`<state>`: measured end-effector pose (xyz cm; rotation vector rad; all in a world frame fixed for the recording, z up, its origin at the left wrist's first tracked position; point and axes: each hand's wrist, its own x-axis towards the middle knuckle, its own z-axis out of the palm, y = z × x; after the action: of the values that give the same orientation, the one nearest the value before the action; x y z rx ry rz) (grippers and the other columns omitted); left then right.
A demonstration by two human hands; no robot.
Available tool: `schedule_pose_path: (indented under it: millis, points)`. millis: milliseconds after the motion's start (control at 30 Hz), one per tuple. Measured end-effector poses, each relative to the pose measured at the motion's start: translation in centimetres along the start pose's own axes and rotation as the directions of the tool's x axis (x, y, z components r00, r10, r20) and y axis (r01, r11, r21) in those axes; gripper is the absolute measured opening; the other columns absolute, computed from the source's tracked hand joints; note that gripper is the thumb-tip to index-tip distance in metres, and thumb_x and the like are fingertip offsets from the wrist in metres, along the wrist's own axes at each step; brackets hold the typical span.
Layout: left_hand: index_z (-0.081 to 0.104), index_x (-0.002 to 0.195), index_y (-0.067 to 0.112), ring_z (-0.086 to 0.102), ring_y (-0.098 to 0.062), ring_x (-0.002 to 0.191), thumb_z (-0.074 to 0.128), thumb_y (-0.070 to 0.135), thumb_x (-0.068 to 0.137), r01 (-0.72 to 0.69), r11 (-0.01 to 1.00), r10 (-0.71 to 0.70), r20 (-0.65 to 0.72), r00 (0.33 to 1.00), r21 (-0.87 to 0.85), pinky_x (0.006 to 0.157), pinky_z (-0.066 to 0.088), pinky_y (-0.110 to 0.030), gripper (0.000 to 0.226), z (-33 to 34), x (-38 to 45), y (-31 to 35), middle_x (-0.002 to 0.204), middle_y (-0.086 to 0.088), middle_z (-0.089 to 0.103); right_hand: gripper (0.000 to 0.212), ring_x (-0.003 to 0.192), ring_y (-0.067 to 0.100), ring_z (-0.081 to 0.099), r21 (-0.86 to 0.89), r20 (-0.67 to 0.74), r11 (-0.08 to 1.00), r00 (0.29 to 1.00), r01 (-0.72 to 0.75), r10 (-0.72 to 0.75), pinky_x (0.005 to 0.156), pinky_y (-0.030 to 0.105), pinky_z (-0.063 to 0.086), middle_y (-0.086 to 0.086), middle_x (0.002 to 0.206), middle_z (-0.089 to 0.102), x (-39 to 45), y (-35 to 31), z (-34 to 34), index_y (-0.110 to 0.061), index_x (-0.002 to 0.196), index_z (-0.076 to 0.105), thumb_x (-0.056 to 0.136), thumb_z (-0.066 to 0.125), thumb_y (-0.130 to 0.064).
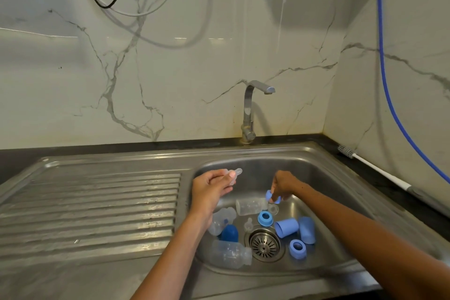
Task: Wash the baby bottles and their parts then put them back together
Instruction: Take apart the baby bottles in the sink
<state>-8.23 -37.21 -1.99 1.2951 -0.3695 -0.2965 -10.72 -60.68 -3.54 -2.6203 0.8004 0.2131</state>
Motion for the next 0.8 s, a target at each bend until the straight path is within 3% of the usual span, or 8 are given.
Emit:
schedule_pose_path:
  millis: [133,300,467,600,733,800]
  points:
    - [0.064,0.108,0.001,0.072,-0.02,0.089,0.073,0.011,0.081,0.002,1.0,-0.002,-0.002,1.0,0.005,0.076,0.058,-0.025,0.03,-0.1,-0.1,-0.5,0.094,-0.014,0.073,0.032,0.085,0.019,0.069,-0.202,0.027,0.979,0.999,-0.04,0.046,0.082,0.028,0.055,0.016,0.107,0.072,1.4,1.1,0.4,0.003,0.104,0.07,0.078,0.078,-0.013]
    - [0.065,0.107,0.003,0.072,-0.018,0.088,0.073,0.013,0.081,0.003,1.0,-0.004,0.028,1.0,0.024,0.074,0.057,-0.023,0.03,0.0,-0.1,-1.0,0.094,-0.012,0.073,0.037,0.106,0.023,0.066,-0.342,0.095,0.939,0.992,-0.044,0.081,0.084,0.026,0.051,0.013,0.117,0.068,2.2,2.3,1.5,0.002,0.115,0.065,0.082,0.074,-0.011]
    - [0.065,0.108,0.004,0.072,-0.016,0.088,0.073,0.014,0.08,-0.004,0.999,0.002,0.036,0.999,0.048,0.074,0.057,-0.024,0.03,0.1,-0.1,-1.3,0.094,-0.009,0.074,0.031,0.106,0.02,0.065,-0.387,0.197,0.921,0.972,-0.044,0.129,0.091,0.027,0.048,0.013,0.121,0.066,2.8,3.5,2.4,-0.001,0.119,0.064,0.09,0.065,-0.01]
    - [0.065,0.107,0.006,0.072,-0.015,0.087,0.073,0.015,0.08,-0.002,0.998,-0.001,0.042,0.999,0.059,0.072,0.056,-0.022,0.03,0.2,0.1,-1.2,0.092,-0.008,0.074,0.037,0.113,0.026,0.062,-0.375,0.178,0.925,0.975,-0.054,0.129,0.092,0.031,0.049,0.016,0.125,0.063,2.8,4.1,2.5,0.003,0.121,0.061,0.089,0.067,-0.016]
    - [0.065,0.106,0.006,0.072,-0.016,0.086,0.073,0.015,0.081,-0.009,0.996,0.005,0.041,0.999,0.085,0.072,0.057,-0.022,0.028,0.4,0.1,-1.1,0.092,-0.008,0.074,0.021,0.097,0.024,0.063,-0.359,0.158,0.933,0.986,0.005,0.056,0.085,0.03,0.05,0.018,0.117,0.064,2.0,3.2,1.3,0.001,0.101,0.066,0.091,0.063,-0.017]
    - [0.065,0.105,0.006,0.072,-0.016,0.086,0.072,0.015,0.082,-0.009,0.996,0.006,0.034,0.999,0.088,0.072,0.057,-0.023,0.026,0.4,0.1,-0.9,0.092,-0.009,0.074,0.028,0.079,0.022,0.061,-0.28,0.139,0.956,0.989,0.085,-0.047,0.073,0.027,0.05,0.018,0.101,0.064,1.3,1.8,0.4,0.002,0.108,0.066,0.091,0.061,-0.02]
